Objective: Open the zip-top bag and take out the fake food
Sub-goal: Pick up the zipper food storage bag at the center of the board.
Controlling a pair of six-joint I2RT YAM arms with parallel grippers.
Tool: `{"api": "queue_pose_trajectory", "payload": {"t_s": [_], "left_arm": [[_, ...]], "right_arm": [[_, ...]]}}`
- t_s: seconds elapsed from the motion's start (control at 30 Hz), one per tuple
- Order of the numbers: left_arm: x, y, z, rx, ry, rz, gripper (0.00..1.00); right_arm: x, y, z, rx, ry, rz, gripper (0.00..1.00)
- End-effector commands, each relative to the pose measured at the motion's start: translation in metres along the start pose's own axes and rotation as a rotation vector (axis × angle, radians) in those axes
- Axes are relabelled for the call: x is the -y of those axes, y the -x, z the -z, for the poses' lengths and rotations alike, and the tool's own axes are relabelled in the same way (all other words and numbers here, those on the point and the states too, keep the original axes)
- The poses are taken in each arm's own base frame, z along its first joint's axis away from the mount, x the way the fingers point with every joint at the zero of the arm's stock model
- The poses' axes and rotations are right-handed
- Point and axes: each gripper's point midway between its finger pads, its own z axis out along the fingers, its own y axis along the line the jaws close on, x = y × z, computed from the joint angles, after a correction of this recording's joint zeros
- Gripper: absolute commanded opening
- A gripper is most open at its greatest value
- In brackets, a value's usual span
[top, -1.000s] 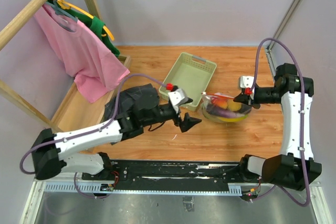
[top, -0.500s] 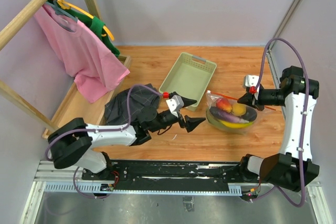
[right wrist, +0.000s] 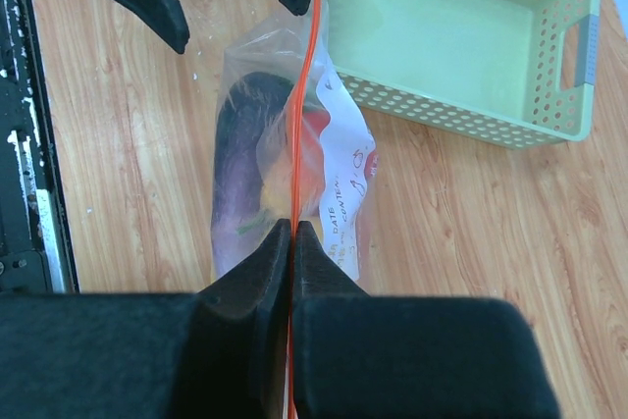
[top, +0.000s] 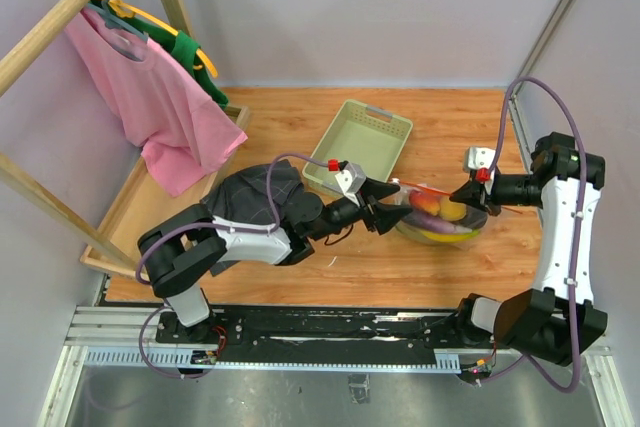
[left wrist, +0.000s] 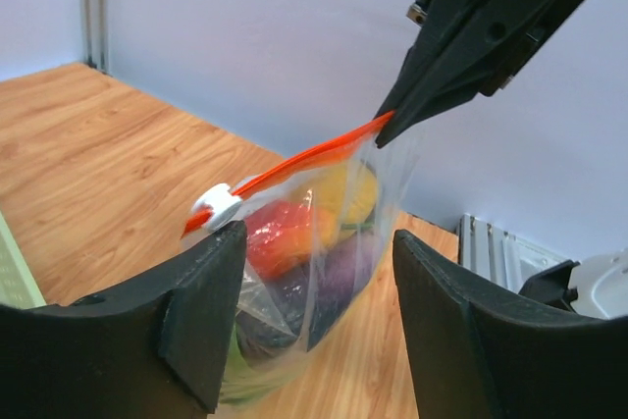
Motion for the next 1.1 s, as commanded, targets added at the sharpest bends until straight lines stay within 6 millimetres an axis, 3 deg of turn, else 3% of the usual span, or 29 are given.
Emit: {"api": "queue_pose_trajectory", "payload": {"t_s": [0.0,0.2,0.37,0.7,0.87,1.07], "left_arm": [[-0.008,0.002,-0.010,0.022,0.007,0.045,0.64],[-0.006,-0.005,-0.015,0.007,-0.054,0.082,0.51],[-0.020,-0.018,-0.017,-0.029,-0.029,0.116,0.63],[-0.042,-0.033,-0.010,-0.054,0.055,0.169,0.68],[-0.028,-0.024,-0.016,-0.023,-0.028,0.182,0.70],[-0.018,-0.032,-0.023,-0.042,-0.101,0.225,0.56]], "right_arm": [[-0.001,0.003,0.005,0.043,-0.030,-0.030,0.01],[0.001,0.002,0.006,0.045,-0.025,-0.038,0.01],[0.002,0.002,0.008,0.045,-0.026,-0.043,0.01],[0.007,0.003,0.012,0.048,-0.042,-0.044,0.01],[0.006,0.006,0.012,0.056,-0.046,-0.045,0.01],[0.005,0.004,0.011,0.053,-0.043,-0.054,0.01]]}}
